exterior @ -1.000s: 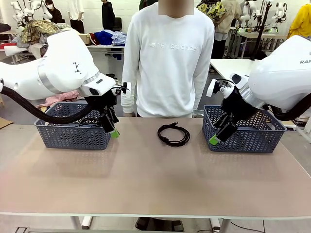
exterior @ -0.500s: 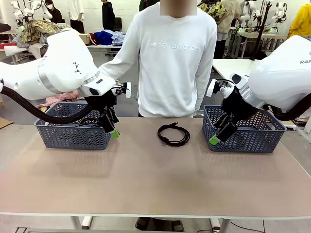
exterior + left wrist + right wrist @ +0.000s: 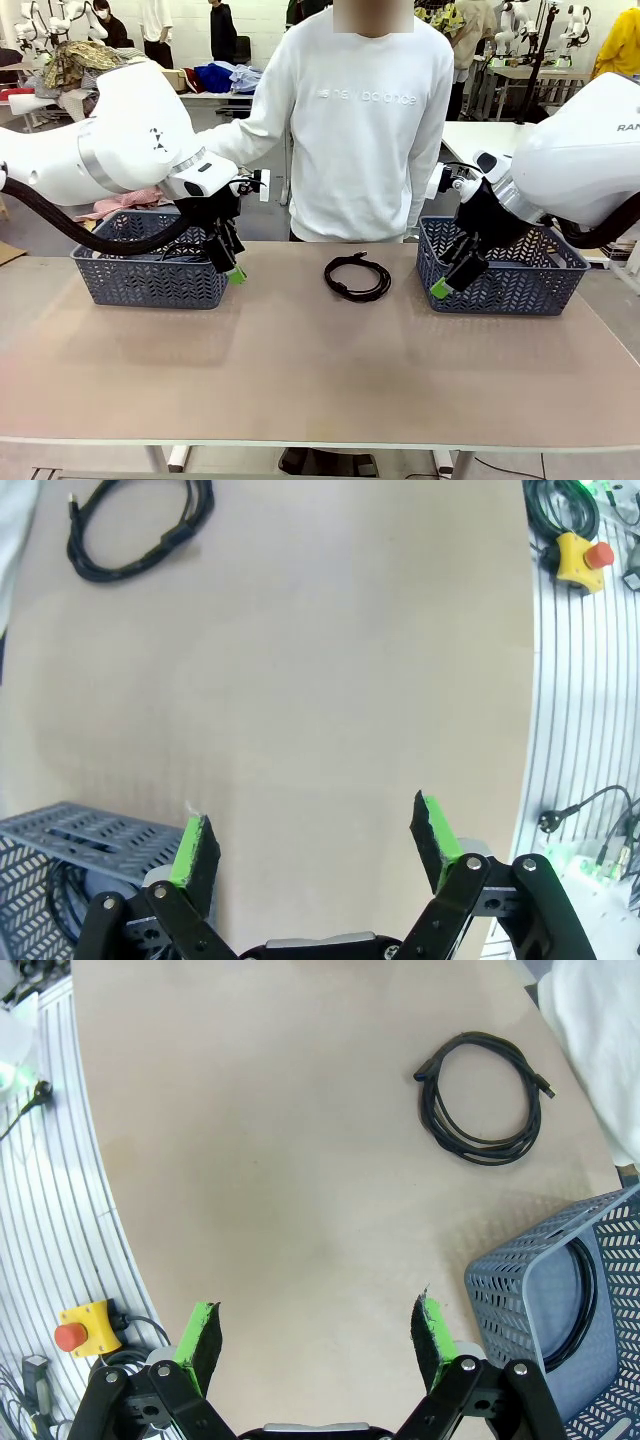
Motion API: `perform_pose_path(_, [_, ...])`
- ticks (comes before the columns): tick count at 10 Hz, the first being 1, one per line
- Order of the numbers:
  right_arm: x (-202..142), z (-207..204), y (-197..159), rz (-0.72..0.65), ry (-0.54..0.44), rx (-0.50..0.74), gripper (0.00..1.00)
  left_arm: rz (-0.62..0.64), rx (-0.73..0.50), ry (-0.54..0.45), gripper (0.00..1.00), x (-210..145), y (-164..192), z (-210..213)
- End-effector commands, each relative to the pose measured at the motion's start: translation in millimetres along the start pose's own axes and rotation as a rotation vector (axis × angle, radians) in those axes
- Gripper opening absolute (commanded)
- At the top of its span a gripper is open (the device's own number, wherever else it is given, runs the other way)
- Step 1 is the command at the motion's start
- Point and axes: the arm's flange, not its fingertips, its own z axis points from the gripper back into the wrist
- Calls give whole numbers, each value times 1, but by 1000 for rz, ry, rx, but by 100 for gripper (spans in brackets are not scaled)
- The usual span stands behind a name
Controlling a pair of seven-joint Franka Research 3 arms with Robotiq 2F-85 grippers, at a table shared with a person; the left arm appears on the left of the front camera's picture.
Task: Organize the cables according to human instructions.
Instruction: Pick up a bundle of cables and place it in the basket indicated by the human.
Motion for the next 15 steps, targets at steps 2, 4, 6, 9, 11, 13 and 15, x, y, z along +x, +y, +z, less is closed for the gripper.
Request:
perform_pose_path(2, [2,1,0,-2,2,-1,100,2,7,1,100,0,0,0])
perform_pose_path(4, [2,1,0,-2,2,-1,100,2,7,1,100,0,0,0])
perform_pose_path(6, [2,1,0,-2,2,-1,100,2,7,1,100,0,0,0])
perform_pose_path(9, [2,1,0,-2,2,-1,100,2,7,1,100,0,0,0])
perform_pose_path(11, [2,1,0,-2,2,-1,100,0,0,0,100,0,0,0])
perform_pose_path(13, [2,1,0,-2,2,-1,100,-167,-13,59,100,19,13,-9])
perform_pose_path(15, [2,1,0,-2,2,-1,100,-389,-12,120,100,53,30,-27])
